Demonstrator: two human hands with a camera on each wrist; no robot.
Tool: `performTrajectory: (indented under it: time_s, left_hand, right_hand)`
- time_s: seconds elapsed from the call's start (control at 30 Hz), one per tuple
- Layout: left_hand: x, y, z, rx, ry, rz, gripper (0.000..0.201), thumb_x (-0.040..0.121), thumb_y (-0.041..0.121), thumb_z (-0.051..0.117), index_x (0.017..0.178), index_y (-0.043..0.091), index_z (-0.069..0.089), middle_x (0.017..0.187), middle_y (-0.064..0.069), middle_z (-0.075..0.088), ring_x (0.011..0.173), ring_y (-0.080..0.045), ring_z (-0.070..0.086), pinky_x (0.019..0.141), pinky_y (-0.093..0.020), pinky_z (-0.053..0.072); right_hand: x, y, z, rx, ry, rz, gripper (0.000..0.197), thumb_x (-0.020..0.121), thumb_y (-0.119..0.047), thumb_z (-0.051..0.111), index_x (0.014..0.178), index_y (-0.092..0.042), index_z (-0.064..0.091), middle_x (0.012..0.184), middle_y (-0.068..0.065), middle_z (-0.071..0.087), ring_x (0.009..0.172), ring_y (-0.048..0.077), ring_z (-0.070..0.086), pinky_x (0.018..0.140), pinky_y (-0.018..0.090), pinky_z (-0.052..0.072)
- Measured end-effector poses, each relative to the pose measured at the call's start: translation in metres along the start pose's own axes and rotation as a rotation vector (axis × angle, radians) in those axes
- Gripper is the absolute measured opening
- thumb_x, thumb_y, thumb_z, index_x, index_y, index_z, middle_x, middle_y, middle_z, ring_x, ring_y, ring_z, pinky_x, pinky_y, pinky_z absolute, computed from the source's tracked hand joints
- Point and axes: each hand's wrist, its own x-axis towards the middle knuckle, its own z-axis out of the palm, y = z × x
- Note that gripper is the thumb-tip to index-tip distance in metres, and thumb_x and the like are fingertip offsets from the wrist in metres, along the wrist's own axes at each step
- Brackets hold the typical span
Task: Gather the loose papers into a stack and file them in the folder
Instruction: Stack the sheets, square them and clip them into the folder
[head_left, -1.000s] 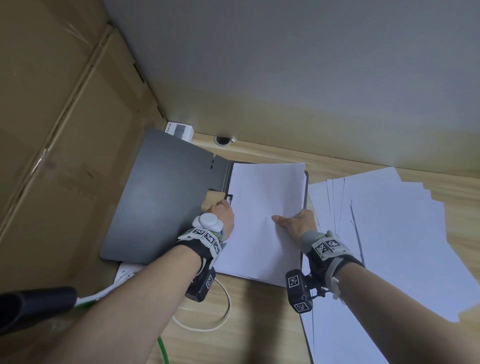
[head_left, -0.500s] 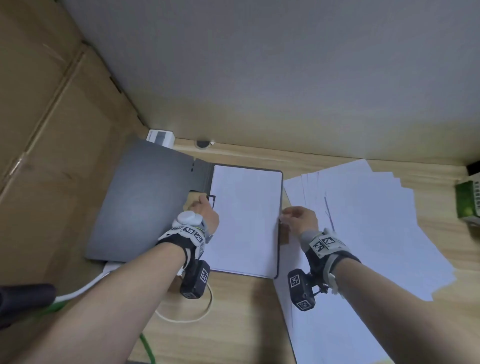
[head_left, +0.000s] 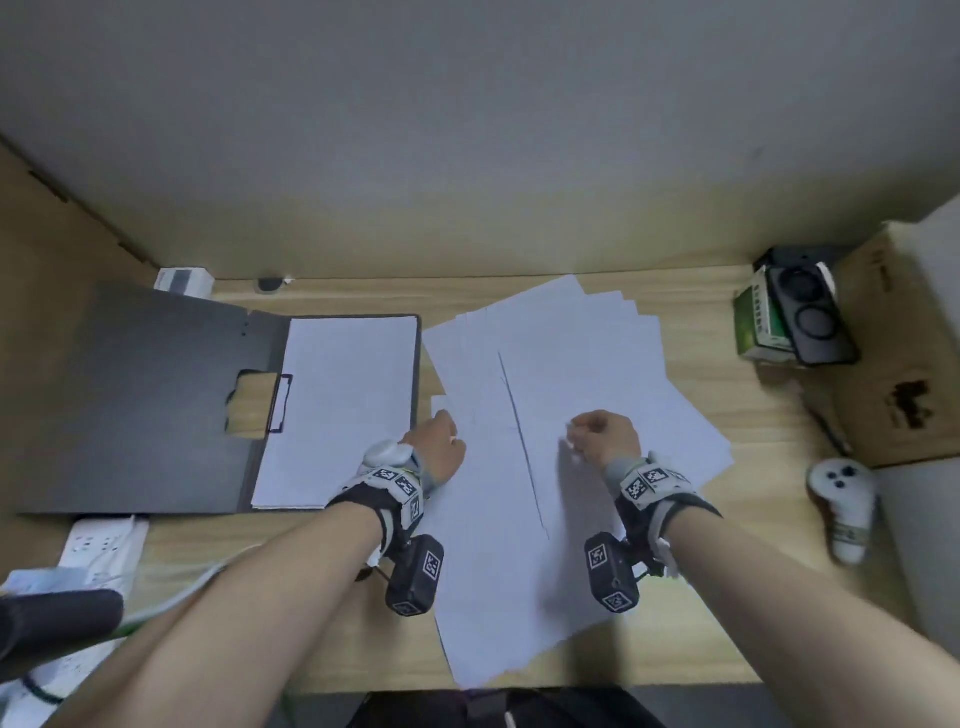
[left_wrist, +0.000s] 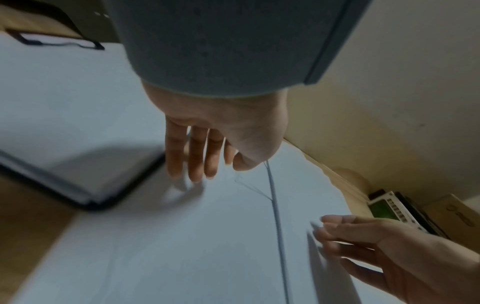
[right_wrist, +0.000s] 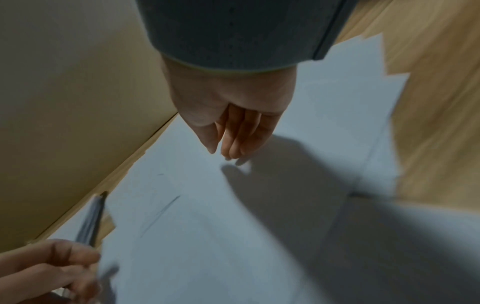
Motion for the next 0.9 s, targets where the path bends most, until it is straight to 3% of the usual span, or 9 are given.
performTrajectory:
  time_s: [0.13, 0.2, 0.3, 0.37, 0.43, 0.53, 0.63, 0.77, 0.9]
  left_hand:
    - [-0.004, 0.036, 0.043, -0.069, -0.004, 0.105, 0.032, 0.089, 0.016, 0.042, 0.119, 0.014, 0.050, 0.120, -0.006, 0.058, 0.108, -0.025, 0.055, 0.089, -0.033, 0.042]
    - [-0.008, 0.045, 0.064, 0.008, -0.044, 0.187, 0.048, 0.092, 0.017, 0.042, 0.140, 0.013, 0.039, 0.148, -0.007, 0.037, 0.137, -0.027, 0.035, 0.109, -0.034, 0.031]
    - [-0.020, 0.057, 0.087, 0.158, -0.169, 0.195, 0.065, 0.093, 0.021, 0.040, 0.153, 0.019, 0.013, 0.162, -0.003, -0.004, 0.149, -0.025, -0.003, 0.120, -0.037, 0.014]
    - [-0.026, 0.060, 0.092, 0.182, -0.211, 0.192, 0.070, 0.092, 0.020, 0.040, 0.153, 0.019, 0.007, 0.161, -0.004, -0.010, 0.149, -0.027, -0.009, 0.120, -0.039, 0.014]
    - [-0.030, 0.063, 0.090, 0.194, -0.239, 0.199, 0.072, 0.091, 0.021, 0.041, 0.153, 0.018, 0.005, 0.161, -0.004, -0.011, 0.149, -0.028, -0.010, 0.119, -0.040, 0.014]
    - [-0.034, 0.064, 0.087, 0.204, -0.280, 0.215, 0.073, 0.091, 0.021, 0.043, 0.153, 0.016, 0.005, 0.161, -0.005, -0.010, 0.149, -0.029, -0.009, 0.120, -0.040, 0.012]
    - [-0.035, 0.062, 0.086, 0.192, -0.309, 0.217, 0.075, 0.091, 0.021, 0.044, 0.154, 0.018, 0.004, 0.161, -0.004, -0.010, 0.149, -0.027, -0.009, 0.120, -0.039, 0.010]
    - [-0.036, 0.062, 0.075, 0.156, -0.317, 0.219, 0.070, 0.091, 0.019, 0.041, 0.153, 0.019, 0.009, 0.161, 0.001, -0.006, 0.150, -0.020, -0.005, 0.120, -0.037, 0.014]
    - [-0.037, 0.065, 0.061, 0.111, -0.289, 0.180, 0.059, 0.093, 0.020, 0.042, 0.150, 0.019, 0.024, 0.161, 0.004, 0.006, 0.149, -0.016, 0.008, 0.118, -0.033, 0.019]
  right_hand:
    - [-0.002, 0.031, -0.059, -0.187, 0.085, -0.045, 0.011, 0.080, -0.014, 0.071, 0.088, -0.022, 0.072, 0.092, 0.003, 0.074, 0.091, 0.023, 0.068, 0.081, 0.027, 0.050]
    - [-0.001, 0.049, -0.083, -0.275, 0.122, -0.060, 0.014, 0.080, -0.016, 0.070, 0.093, -0.020, 0.072, 0.096, 0.003, 0.073, 0.094, 0.023, 0.066, 0.076, 0.024, 0.044]
    - [0.003, 0.073, -0.110, -0.376, 0.136, -0.078, 0.032, 0.077, -0.024, 0.069, 0.108, -0.015, 0.065, 0.112, 0.006, 0.063, 0.104, 0.027, 0.059, 0.083, 0.028, 0.044]
    - [0.002, 0.081, -0.116, -0.464, 0.149, -0.100, 0.050, 0.076, -0.033, 0.071, 0.120, -0.013, 0.056, 0.124, 0.010, 0.046, 0.117, 0.032, 0.046, 0.095, 0.036, 0.042]
    - [-0.002, 0.083, -0.114, -0.586, 0.183, -0.116, 0.063, 0.073, -0.041, 0.074, 0.124, -0.012, 0.048, 0.128, 0.011, 0.037, 0.122, 0.033, 0.036, 0.091, 0.041, 0.041]
    - [-0.007, 0.086, -0.107, -0.704, 0.223, -0.129, 0.066, 0.068, -0.048, 0.076, 0.119, -0.015, 0.049, 0.122, 0.009, 0.043, 0.115, 0.030, 0.038, 0.074, 0.036, 0.037]
    - [-0.004, 0.081, -0.107, -0.776, 0.147, -0.037, 0.048, 0.073, -0.048, 0.070, 0.103, -0.013, 0.057, 0.109, 0.010, 0.054, 0.109, 0.032, 0.045, 0.070, 0.035, 0.036]
    - [-0.007, 0.083, -0.114, -0.540, 0.150, -0.039, 0.021, 0.078, -0.027, 0.058, 0.070, -0.010, 0.049, 0.068, 0.009, 0.056, 0.063, 0.029, 0.051, 0.054, 0.030, 0.034]
    - [-0.008, 0.080, -0.132, -0.431, 0.210, -0.025, 0.017, 0.086, -0.021, 0.057, 0.074, -0.010, 0.053, 0.070, 0.009, 0.058, 0.067, 0.032, 0.055, 0.059, 0.033, 0.039]
